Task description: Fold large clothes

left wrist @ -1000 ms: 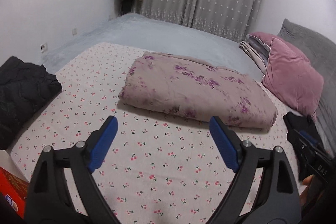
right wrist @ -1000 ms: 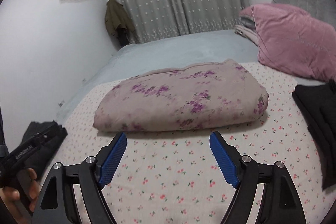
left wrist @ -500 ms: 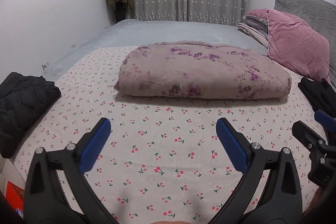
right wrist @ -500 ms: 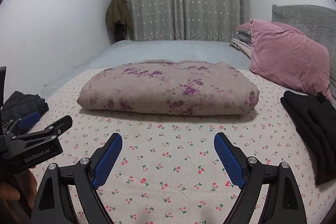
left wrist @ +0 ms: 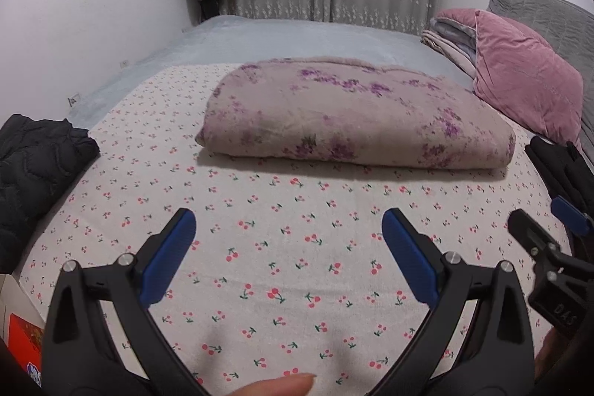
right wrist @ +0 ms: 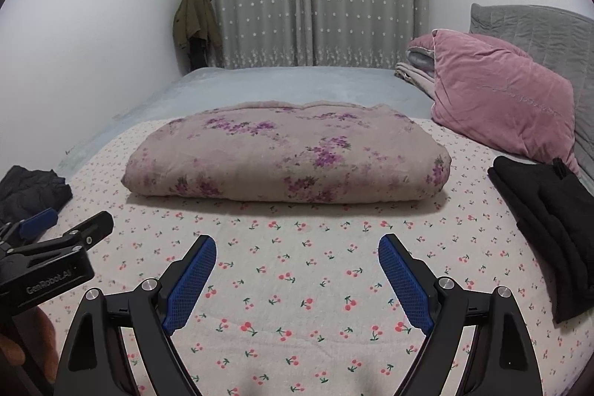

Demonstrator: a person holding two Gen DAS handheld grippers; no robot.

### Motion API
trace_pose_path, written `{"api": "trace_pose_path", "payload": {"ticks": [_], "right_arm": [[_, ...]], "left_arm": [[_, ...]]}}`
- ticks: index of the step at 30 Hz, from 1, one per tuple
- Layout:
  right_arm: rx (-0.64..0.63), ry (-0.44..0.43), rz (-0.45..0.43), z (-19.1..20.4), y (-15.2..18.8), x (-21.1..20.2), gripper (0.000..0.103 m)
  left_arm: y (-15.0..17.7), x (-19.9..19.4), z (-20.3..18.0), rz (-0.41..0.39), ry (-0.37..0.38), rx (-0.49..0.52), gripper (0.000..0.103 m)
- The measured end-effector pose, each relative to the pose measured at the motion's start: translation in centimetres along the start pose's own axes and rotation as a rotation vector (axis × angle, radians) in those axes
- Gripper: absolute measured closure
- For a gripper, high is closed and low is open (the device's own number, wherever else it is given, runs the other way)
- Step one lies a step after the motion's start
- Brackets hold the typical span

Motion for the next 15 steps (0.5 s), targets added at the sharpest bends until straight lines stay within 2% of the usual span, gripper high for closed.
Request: {"api": "trace_pose_path", "payload": {"ticks": [3, 7, 15], "right_arm": [[-0.019, -0.003, 0.022, 0.27, 0.47, 0.68, 0.013], [-0.035, 0.013, 0.011, 0.19, 0.88, 0.65, 0.013], [-0.019, 0.029, 0.0, -0.19, 0.89, 0.55, 0.013]], "left_arm": [[0.21, 0.11, -0.27, 0.003, -0.016, 0.021, 0.003], [0.25, 0.03, -0.28, 0.008, 0.014, 0.005, 0.003], [0.3, -0.08, -0.52, -0.001, 0.024, 0.003, 0.003]]}}
Point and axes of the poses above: each gripper's, at about its wrist camera, not at the fingertips, and x roughly the way its jaws point, z to its left, y to its underside, the point moved 1 cm from there along x, roughly the way its jaws point, and after that the axes turned 11 degrees about y, right-handed, at the moved point
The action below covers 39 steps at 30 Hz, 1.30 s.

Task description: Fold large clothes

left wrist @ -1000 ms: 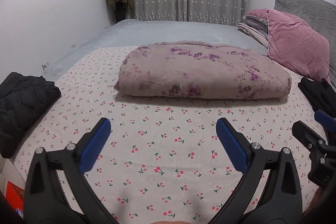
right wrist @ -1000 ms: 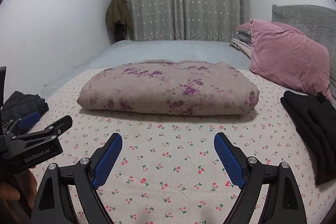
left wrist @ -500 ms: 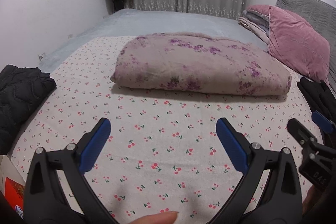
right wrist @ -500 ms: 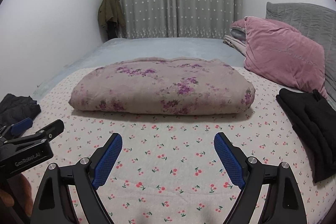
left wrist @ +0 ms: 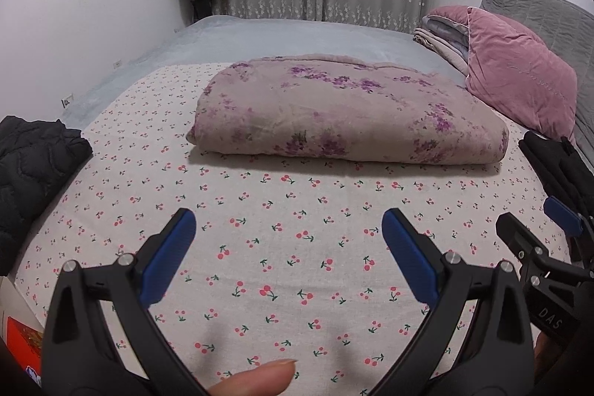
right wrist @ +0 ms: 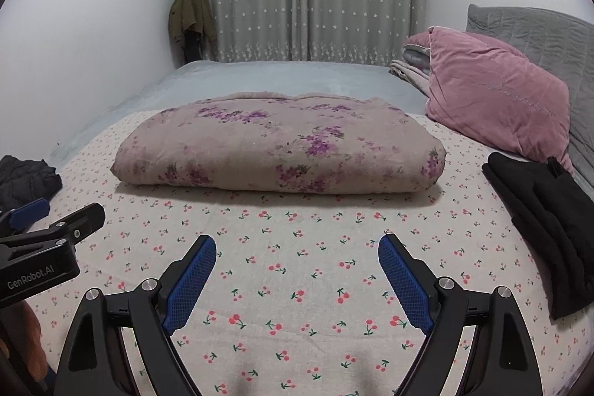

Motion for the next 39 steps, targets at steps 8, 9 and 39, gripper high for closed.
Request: {"api": "trace_pose_path", "payload": {"ticks": [8, 9, 39], "right_arm": [[-0.018, 0.026, -0.02, 0.1, 0.0, -0.3, 0.013], [-0.018, 0.029, -0.019, 0.1, 0.0, -0.3, 0.013], [-0.013, 0.039, -0.012, -0.2, 0.1, -0.2, 0.012]], "left_arm": [[0.1, 0.1, -0.4, -0.001, 0.004, 0.009, 0.003], [0.1, 0.1, -0.4, 0.0, 0.005, 0.01, 0.003], [0.4, 0.4, -1.1, 0.004, 0.007, 0.033, 0.003]]}}
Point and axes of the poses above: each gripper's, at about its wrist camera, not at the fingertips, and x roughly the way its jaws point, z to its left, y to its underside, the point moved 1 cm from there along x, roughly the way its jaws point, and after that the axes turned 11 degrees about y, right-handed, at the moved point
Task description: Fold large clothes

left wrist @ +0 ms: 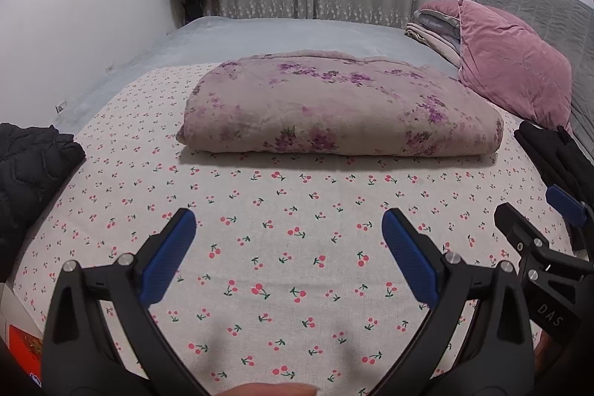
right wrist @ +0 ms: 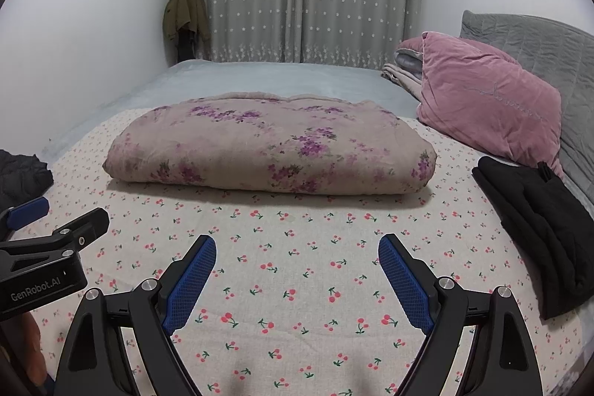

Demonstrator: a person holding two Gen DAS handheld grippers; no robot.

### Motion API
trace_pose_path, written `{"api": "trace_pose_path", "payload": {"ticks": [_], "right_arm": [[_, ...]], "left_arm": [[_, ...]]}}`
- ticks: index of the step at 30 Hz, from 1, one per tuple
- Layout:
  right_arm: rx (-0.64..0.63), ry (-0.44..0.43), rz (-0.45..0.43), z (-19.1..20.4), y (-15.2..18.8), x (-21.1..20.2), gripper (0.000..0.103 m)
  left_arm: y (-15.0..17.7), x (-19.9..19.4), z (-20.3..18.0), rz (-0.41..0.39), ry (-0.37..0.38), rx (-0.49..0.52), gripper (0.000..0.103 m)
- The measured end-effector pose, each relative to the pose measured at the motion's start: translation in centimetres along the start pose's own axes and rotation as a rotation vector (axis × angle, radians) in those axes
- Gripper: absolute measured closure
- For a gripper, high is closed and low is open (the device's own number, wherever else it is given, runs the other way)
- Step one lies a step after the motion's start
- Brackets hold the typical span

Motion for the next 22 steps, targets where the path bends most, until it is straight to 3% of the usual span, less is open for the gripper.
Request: {"api": "trace_pose_path", "payload": {"ticks": [22], "right_arm": [[0.0, -0.004, 0.002, -0.04, 0.12, 0.03, 0.012]], "left_arm": [[0.13, 0.09, -0.13, 0.006, 0.004, 0.007, 0.003]]}}
Point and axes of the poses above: each gripper's, at about its wrist camera, not at the fingertips, and x roughly the way its jaws point, z to its left, y to its underside, the point moved 1 cm from there along x, roughly the way its jaws point, and after that the axes turned 11 degrees about y, right-handed, at the moved point
